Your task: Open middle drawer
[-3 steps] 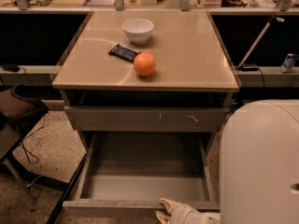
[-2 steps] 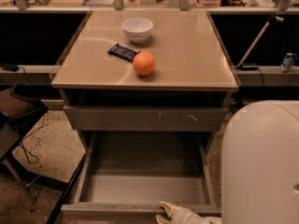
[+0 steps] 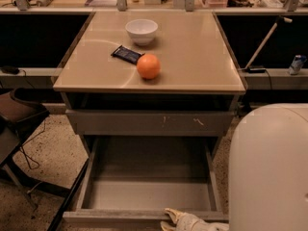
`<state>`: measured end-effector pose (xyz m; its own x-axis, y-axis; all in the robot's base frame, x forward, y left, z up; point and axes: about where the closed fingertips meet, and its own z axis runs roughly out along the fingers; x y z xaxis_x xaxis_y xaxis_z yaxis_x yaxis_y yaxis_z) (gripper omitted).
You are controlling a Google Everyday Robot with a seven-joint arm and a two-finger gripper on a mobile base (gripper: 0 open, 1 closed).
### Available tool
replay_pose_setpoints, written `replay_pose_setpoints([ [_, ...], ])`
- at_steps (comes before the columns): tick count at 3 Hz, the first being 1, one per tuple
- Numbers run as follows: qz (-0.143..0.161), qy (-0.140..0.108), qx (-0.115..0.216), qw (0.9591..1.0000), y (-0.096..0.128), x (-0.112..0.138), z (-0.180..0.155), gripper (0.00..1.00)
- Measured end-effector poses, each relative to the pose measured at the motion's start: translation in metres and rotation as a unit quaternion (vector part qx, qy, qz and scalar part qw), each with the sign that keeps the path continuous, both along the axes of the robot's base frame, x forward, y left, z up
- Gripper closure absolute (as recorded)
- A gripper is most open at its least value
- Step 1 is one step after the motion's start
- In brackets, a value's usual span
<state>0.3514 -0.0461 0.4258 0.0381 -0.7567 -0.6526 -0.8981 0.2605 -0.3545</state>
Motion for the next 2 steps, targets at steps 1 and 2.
replay_pose_setpoints([
  [1,0.000,0.000,0.000,1.0000,0.0000,0.0000,0.0000,0.58],
  [2,0.000,0.000,0.000,1.0000,0.0000,0.0000,0.0000,0.35],
])
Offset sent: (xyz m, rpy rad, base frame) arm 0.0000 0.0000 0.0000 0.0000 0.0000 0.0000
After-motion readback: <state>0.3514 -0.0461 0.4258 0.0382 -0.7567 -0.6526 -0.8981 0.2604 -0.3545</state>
